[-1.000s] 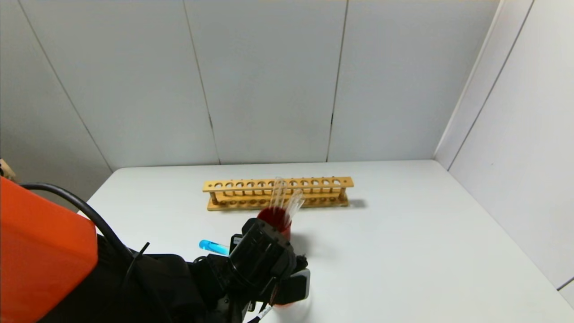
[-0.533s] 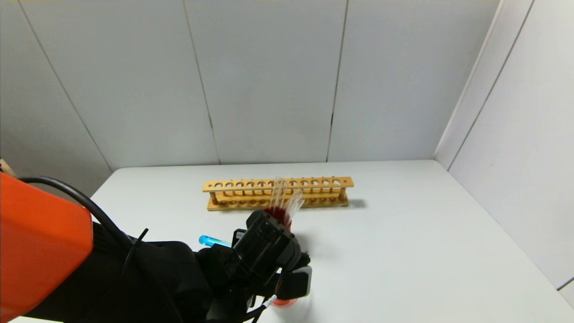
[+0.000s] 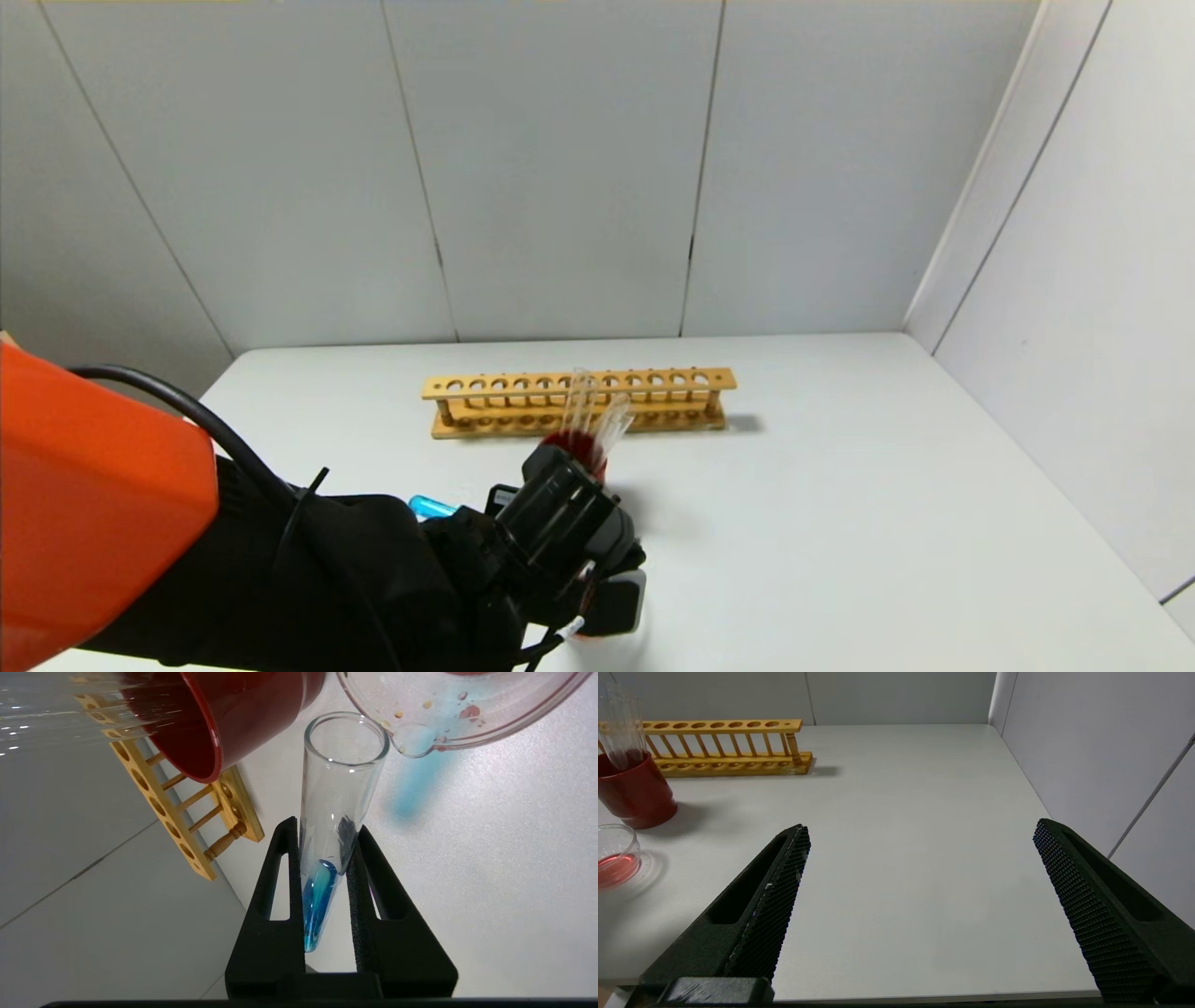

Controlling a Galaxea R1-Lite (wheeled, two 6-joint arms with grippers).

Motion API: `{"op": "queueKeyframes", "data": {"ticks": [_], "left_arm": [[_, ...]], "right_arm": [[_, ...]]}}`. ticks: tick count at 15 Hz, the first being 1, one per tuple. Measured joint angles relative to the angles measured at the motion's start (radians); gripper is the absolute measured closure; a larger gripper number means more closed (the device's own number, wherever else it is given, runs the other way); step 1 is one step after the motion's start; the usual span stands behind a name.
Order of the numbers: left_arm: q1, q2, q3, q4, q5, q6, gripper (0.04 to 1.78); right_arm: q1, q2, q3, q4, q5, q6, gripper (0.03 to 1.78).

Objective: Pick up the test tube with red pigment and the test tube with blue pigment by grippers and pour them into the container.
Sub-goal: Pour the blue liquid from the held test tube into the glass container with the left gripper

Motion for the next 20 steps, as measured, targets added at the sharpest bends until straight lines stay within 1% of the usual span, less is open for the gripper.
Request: {"op": "queueKeyframes", "data": {"ticks": [4,7,12,14,20], "left_arm": [[-0.001,0.005,-0.016,0.066,0.000,0.001,1.49],[-0.002,0.006,-0.053,0.121,0.002,0.001,1.49],[-0.009,0.028,-0.088,0.138,0.002,0.014,1.49],[-0.009,0.035,-0.099,0.168,0.002,0.014,1.49],[-0.011,0.055,-0.116,0.179,0.002,0.029,1.49]], "right_arm": [[0.000,0.000,0.000,0.000,0.000,0.000,0.06],[0.000,0.000,0.000,0.000,0.000,0.000,0.06],[0.000,0.000,0.000,0.000,0.000,0.000,0.06],[0.000,0.000,0.000,0.000,0.000,0.000,0.06],[0.000,0.000,0.000,0.000,0.000,0.000,0.06]]}}
